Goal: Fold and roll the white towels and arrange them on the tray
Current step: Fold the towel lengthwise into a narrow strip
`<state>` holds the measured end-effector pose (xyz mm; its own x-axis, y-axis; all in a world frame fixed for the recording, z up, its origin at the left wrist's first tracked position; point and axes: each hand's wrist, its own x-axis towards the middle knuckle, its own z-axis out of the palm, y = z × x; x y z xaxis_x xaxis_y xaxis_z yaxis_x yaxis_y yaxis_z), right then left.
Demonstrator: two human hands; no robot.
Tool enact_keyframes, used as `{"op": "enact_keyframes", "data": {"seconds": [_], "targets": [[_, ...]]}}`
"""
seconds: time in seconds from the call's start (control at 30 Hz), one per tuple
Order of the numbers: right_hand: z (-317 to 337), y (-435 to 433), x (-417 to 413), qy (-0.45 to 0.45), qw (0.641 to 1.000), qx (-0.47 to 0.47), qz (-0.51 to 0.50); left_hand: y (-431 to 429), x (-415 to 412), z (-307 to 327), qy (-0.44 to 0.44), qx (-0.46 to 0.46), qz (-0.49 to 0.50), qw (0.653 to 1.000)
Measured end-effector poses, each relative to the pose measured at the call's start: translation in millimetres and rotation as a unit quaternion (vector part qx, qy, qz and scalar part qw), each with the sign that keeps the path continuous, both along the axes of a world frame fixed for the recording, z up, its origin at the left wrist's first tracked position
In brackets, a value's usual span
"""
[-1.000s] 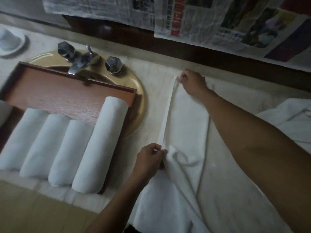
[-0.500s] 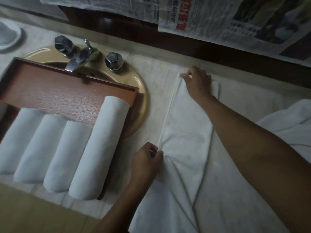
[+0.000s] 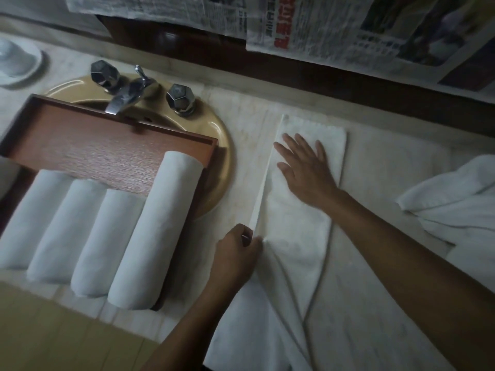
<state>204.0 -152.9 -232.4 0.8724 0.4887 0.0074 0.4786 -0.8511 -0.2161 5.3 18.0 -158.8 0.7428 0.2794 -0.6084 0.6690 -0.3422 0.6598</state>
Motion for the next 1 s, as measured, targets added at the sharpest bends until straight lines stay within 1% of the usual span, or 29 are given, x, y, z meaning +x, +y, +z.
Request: {"op": "enact_keyframes", "data": {"seconds": [0.03, 0.07, 0.1, 0.13, 0.2, 0.23, 0.27, 0.47, 0.53, 0.6, 0.67, 0.7, 0.73, 0.77, 0.8, 0.83, 0.87, 0.93, 0.97, 1.0], "targets": [[1.0, 1.5, 5.1, -0.002, 1.000, -0.002, -0.003, -3.0, 1.4, 2.4, 0.014, -0.093, 0.041, 0.995], [2.2, 3.7, 10.1, -0.004, 1.000, -0.004, -0.004, -5.3, 1.4, 5.1, 0.028, -0.164, 0.079, 0.983], [3.5, 5.6, 13.4, -0.004, 1.000, -0.004, -0.004, -6.0, 1.1, 5.5, 0.033, -0.182, 0.100, 0.978], [3.3, 5.9, 14.8, -0.004, 1.000, -0.003, -0.004, -5.7, -0.5, 3.3, 0.033, -0.136, 0.096, 0.985], [0.8, 3.9, 14.9, -0.004, 1.000, -0.006, -0.005, -3.0, -5.9, -2.2, 0.019, 0.000, 0.069, 0.997], [-0.1, 2.6, 13.9, -0.004, 1.000, -0.006, -0.006, -1.5, -8.2, -3.6, 0.014, 0.047, 0.061, 0.997], [-0.3, 1.8, 13.9, -0.006, 1.000, -0.005, -0.005, -0.7, -9.6, -4.4, 0.006, 0.069, 0.063, 0.996], [4.9, 6.3, 13.7, -0.007, 1.000, -0.001, -0.016, -1.3, -8.6, -8.3, 0.000, 0.101, 0.058, 0.993], [11.6, 11.2, -2.7, -0.016, 0.999, 0.035, -0.034, -1.0, -10.2, -9.1, 0.000, 0.098, 0.053, 0.994], [12.3, 13.9, -32.5, -0.037, 0.996, 0.084, -0.012, -0.9, -10.7, -10.3, 0.001, 0.090, 0.052, 0.995], [6.3, 10.9, -59.7, -0.033, 0.995, 0.093, 0.035, 1.4, -9.9, -11.1, 0.013, 0.079, 0.052, 0.995], [2.0, 6.9, -65.5, -0.025, 0.995, 0.084, 0.048, 4.5, -9.0, -11.6, 0.024, 0.040, 0.072, 0.996], [0.1, 3.7, -65.2, -0.021, 0.995, 0.079, 0.051, 8.0, -8.0, -9.7, 0.049, -0.048, 0.107, 0.992], [0.0, 2.1, -60.4, -0.019, 0.996, 0.077, 0.047, 11.0, -7.6, -4.9, 0.077, -0.175, 0.142, 0.971], [0.7, 2.4, -53.8, -0.017, 0.996, 0.074, 0.043, 14.5, -8.4, -1.7, 0.098, -0.272, 0.160, 0.944], [1.3, 3.4, -48.3, -0.015, 0.997, 0.070, 0.041, 18.5, -10.8, -1.6, 0.093, -0.302, 0.150, 0.937], [1.8, 4.4, -43.8, -0.015, 0.997, 0.068, 0.039, 21.0, -13.1, -3.1, 0.069, -0.264, 0.124, 0.954], [0.7, 5.0, -39.9, -0.017, 0.997, 0.074, 0.031, 22.3, -19.0, -11.4, 0.012, -0.097, 0.065, 0.993], [0.1, 4.3, -39.6, -0.018, 0.996, 0.079, 0.027, 21.9, -22.4, -15.5, -0.007, -0.019, 0.046, 0.999], [-0.7, 3.2, -39.8, -0.018, 0.996, 0.081, 0.025, 21.5, -25.9, -19.5, -0.018, 0.029, 0.039, 0.999]]}}
